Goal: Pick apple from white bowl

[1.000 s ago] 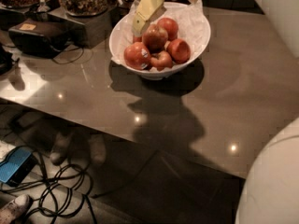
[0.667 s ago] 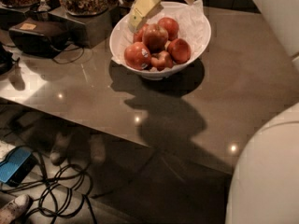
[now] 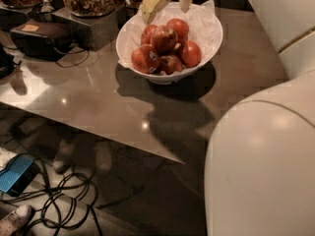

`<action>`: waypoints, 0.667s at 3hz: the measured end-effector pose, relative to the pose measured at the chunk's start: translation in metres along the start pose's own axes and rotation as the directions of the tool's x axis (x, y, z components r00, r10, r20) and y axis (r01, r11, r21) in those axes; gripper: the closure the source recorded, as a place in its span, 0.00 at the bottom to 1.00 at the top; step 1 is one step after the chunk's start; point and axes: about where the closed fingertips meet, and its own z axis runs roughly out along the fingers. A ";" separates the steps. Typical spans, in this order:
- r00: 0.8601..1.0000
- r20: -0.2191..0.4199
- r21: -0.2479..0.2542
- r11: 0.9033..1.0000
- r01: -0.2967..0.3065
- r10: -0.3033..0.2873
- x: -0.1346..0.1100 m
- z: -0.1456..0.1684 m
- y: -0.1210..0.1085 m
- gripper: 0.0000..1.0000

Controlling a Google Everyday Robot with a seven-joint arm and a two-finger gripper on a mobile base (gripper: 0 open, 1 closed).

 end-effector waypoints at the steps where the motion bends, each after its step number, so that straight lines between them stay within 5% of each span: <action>1: 0.999 0.004 0.006 0.999 -0.032 0.032 -0.007 0.005 -0.006 0.29; 2: 0.998 -0.016 0.008 0.998 -0.055 0.055 -0.004 0.015 -0.013 0.26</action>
Offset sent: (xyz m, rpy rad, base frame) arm 0.0116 -0.0214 -0.0212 -0.0220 0.0848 -0.0851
